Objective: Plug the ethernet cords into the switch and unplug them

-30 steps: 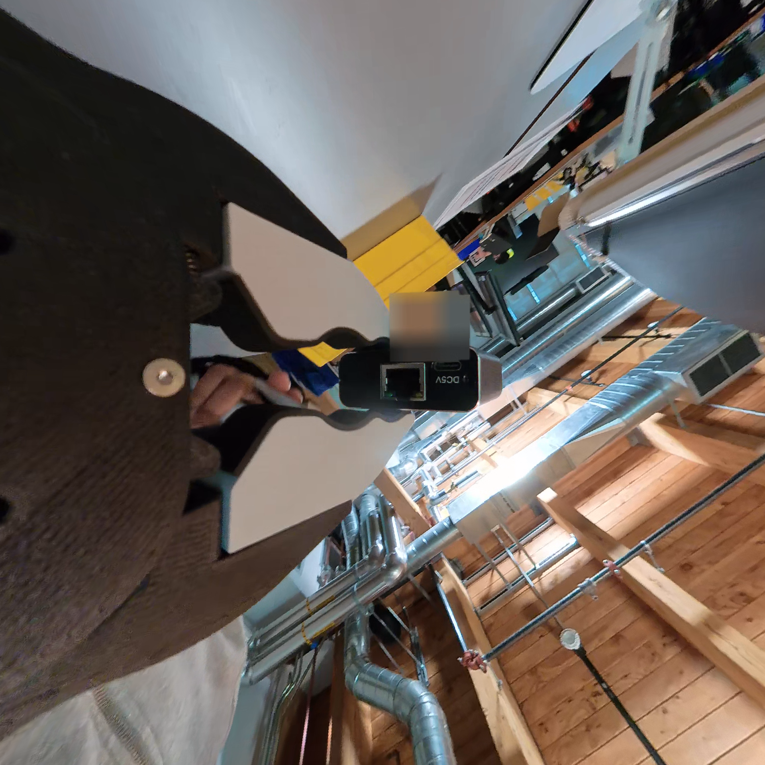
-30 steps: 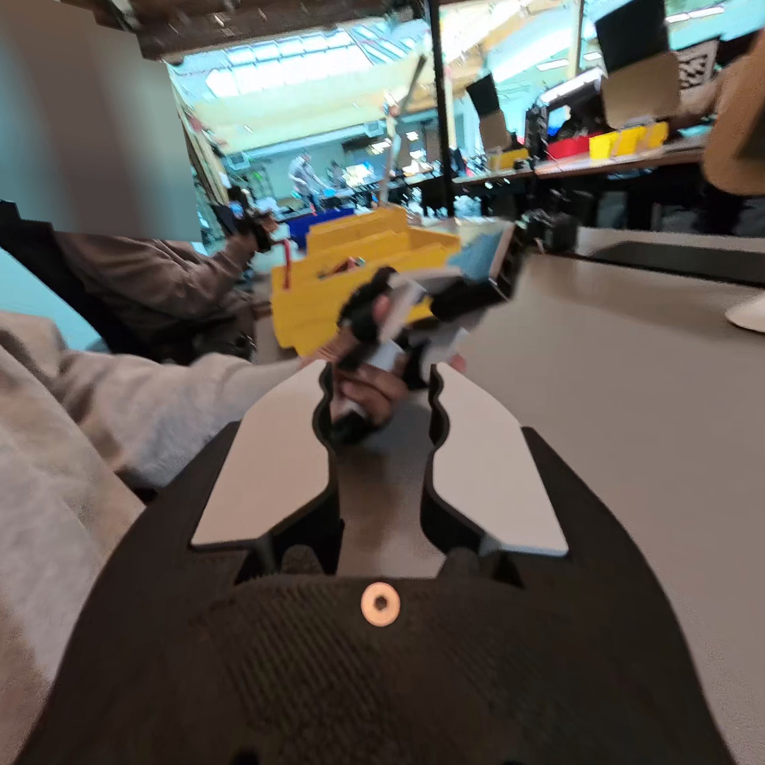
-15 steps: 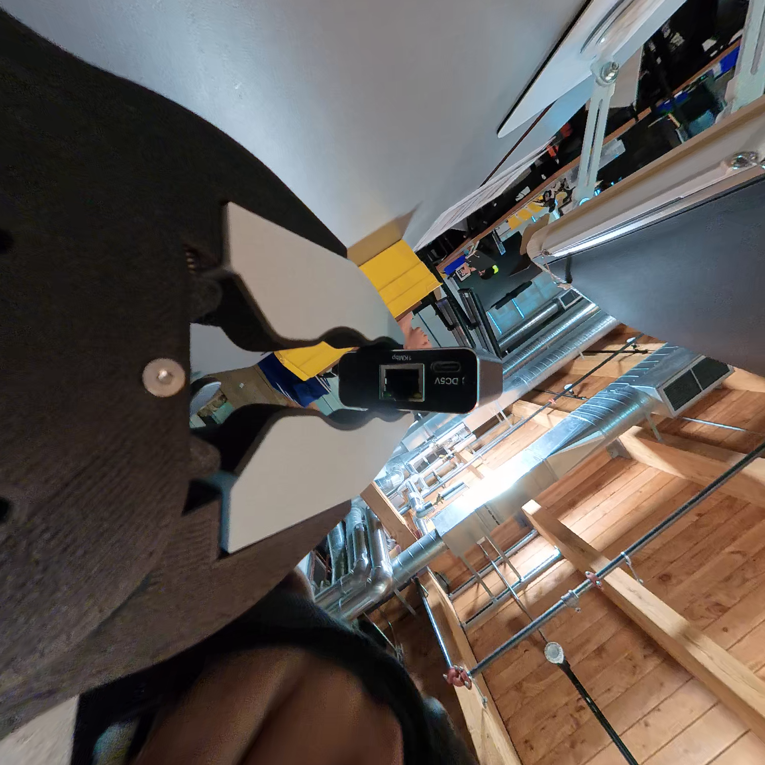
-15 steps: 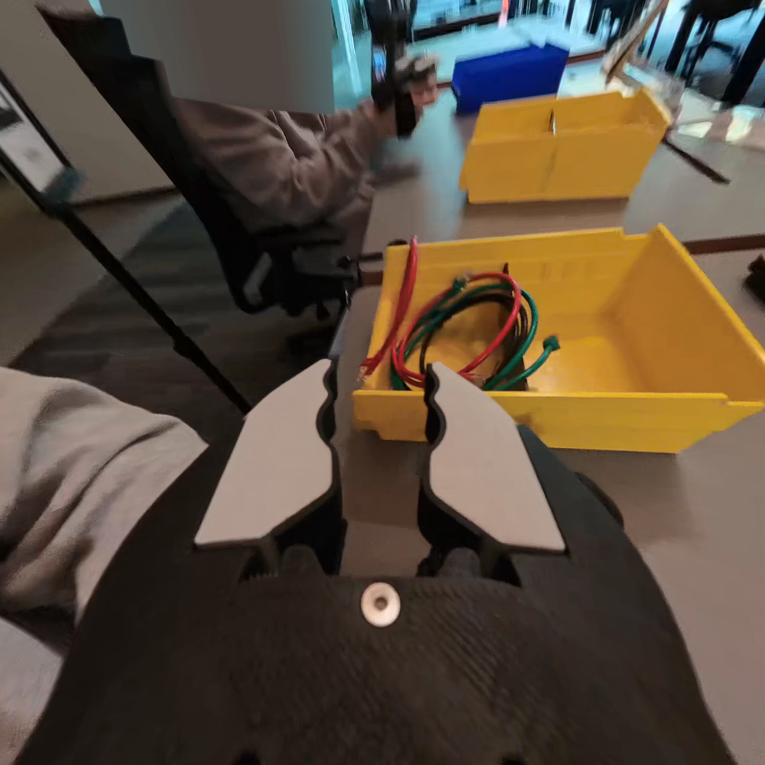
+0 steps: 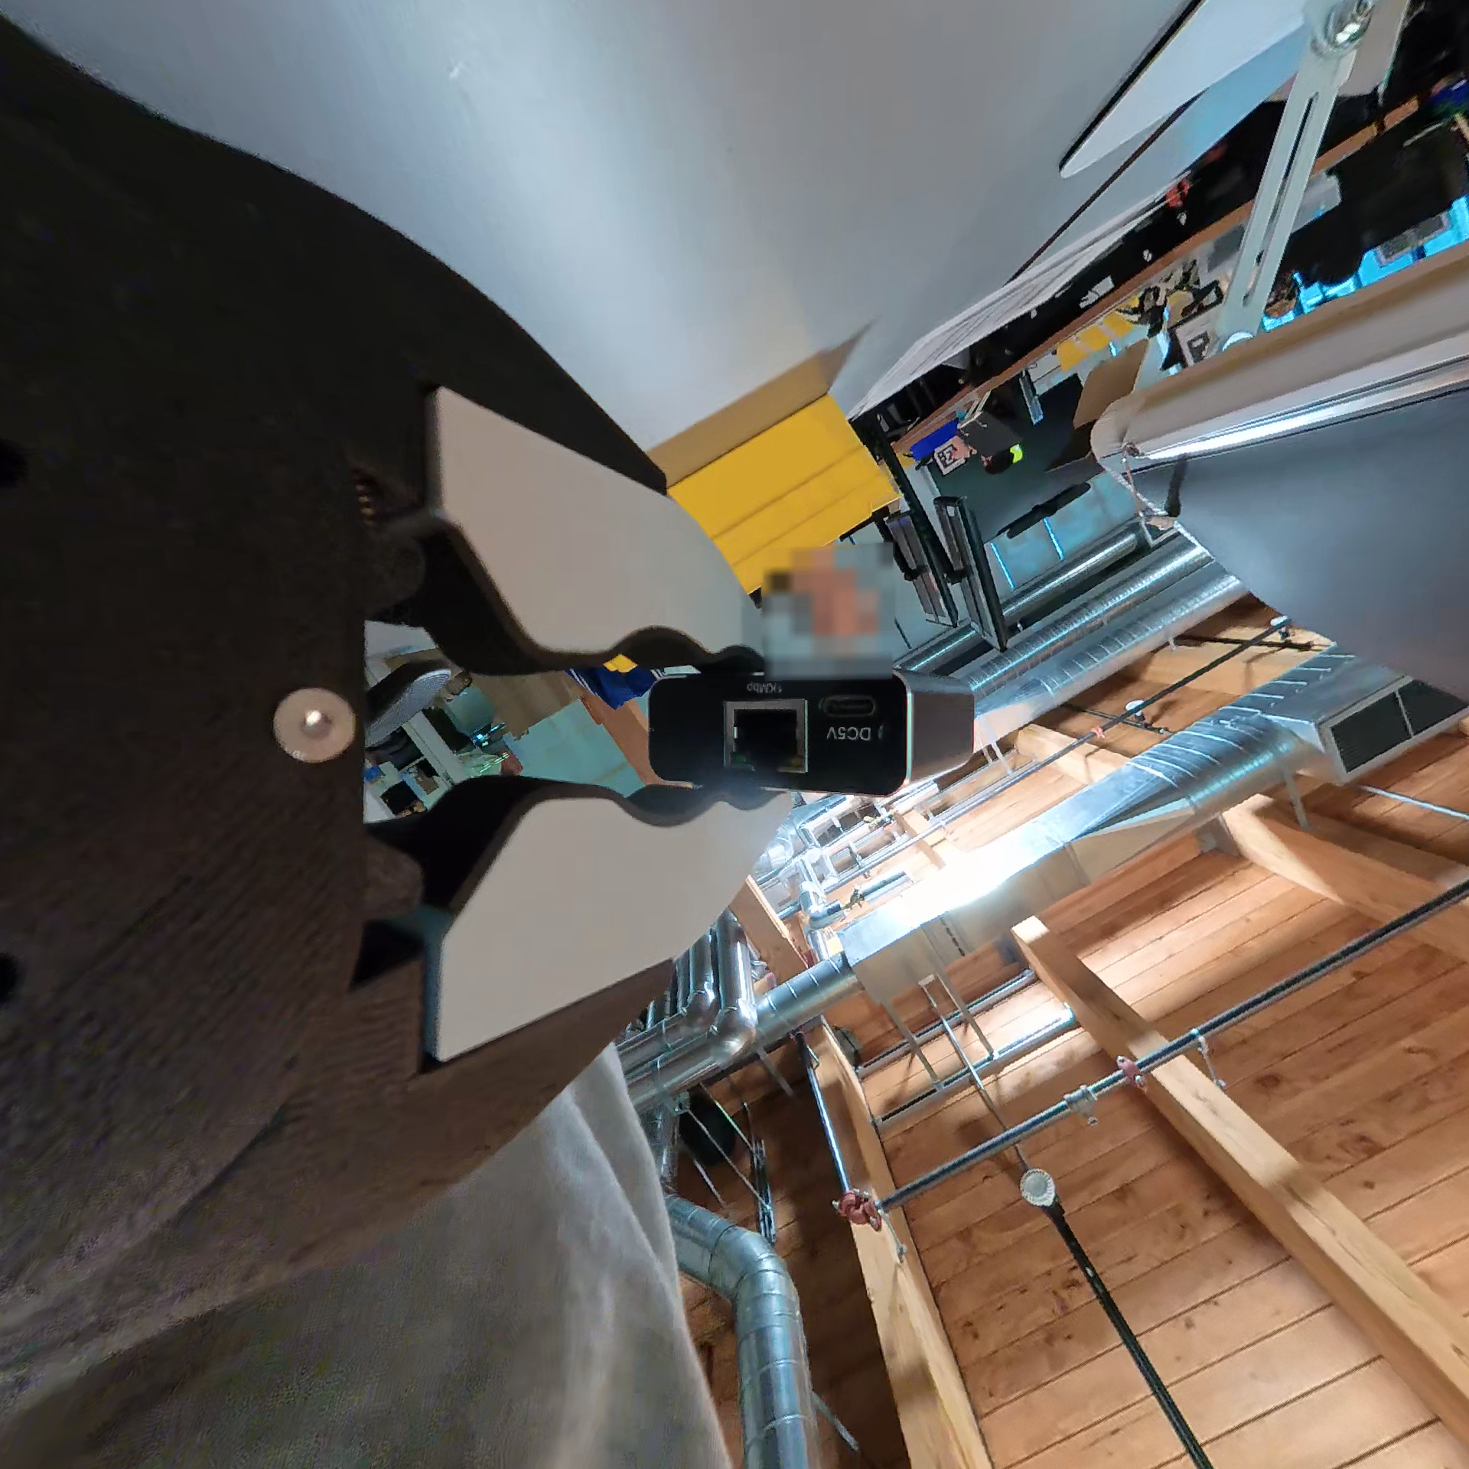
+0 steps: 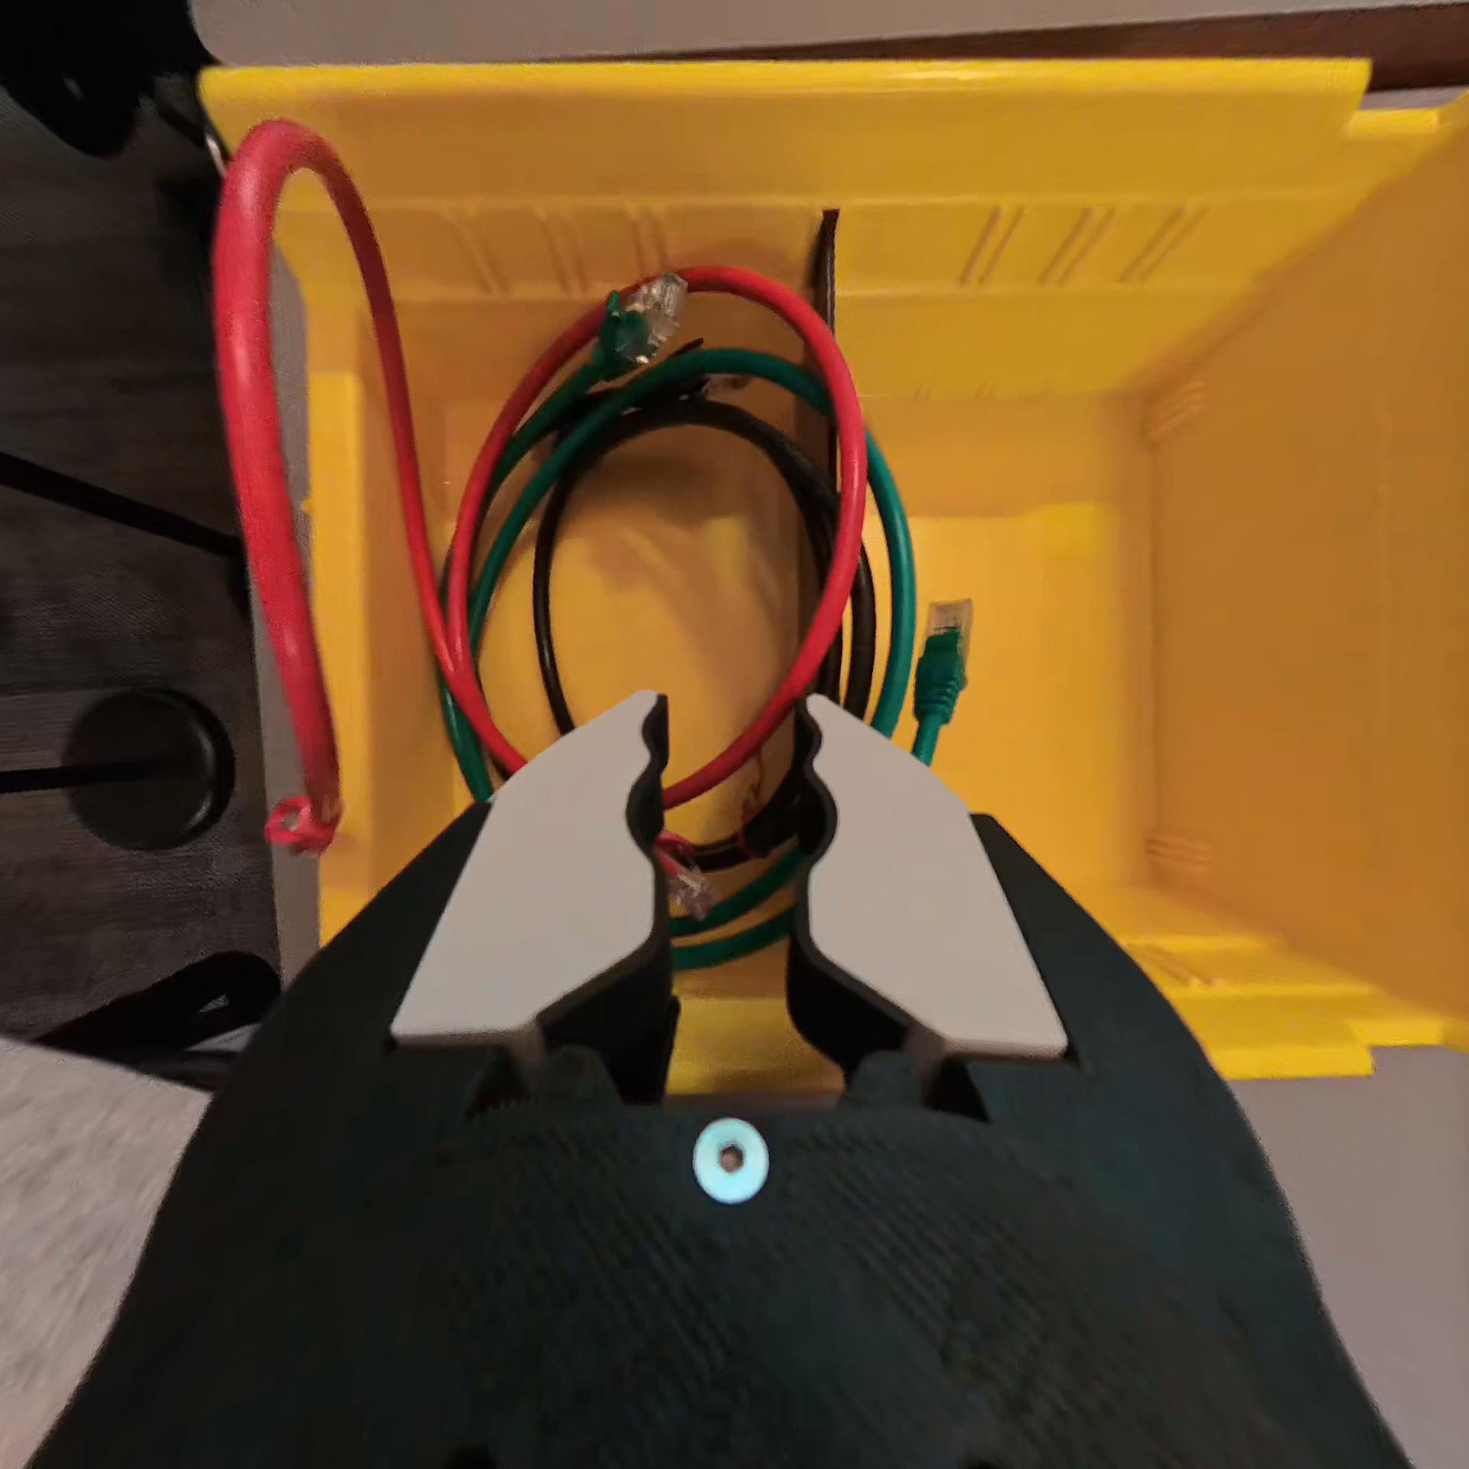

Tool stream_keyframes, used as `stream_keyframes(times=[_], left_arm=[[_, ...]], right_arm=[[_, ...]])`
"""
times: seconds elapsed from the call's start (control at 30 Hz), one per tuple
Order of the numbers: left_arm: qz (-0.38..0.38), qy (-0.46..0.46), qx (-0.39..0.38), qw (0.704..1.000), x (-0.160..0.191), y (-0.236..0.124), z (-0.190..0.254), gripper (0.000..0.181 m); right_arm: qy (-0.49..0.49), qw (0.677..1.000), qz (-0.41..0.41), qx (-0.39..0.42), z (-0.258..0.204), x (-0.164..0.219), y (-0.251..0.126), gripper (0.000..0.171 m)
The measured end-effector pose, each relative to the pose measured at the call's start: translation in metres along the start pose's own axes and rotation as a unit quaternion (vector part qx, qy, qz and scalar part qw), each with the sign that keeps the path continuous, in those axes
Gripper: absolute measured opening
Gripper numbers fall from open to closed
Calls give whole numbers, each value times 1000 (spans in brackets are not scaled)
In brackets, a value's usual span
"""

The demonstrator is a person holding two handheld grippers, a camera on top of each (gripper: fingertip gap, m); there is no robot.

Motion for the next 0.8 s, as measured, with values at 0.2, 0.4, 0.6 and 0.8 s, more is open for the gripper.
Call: stream_keyframes(times=[0.2,0.4,0.6,0.8], left_arm=[[16,-27,8,999,-1,-1,-3,24],[5,-10,1,1000,1,1,-2,25],[2,-18,0,1000,3,3,-3,25],[7,-22,1,1000,1,1,-3,24]], right_arm=[[-82,991,-65,81,3,-10,6,9],[-28,999,-9,42,5,-7,-3,10],[-15,999,-19,33,9,-3,4,12],[-49,998,39,30,4,-11,-8,8]])
Point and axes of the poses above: each gripper's, where its closed fingertips meet, y out along the fingers, x out of its underside, z = x × y across the jaws, the point moved 7 cm from there along -y, back along the fingers, and after that the axes turned 6 degrees about -x, right-handed, at the moved point
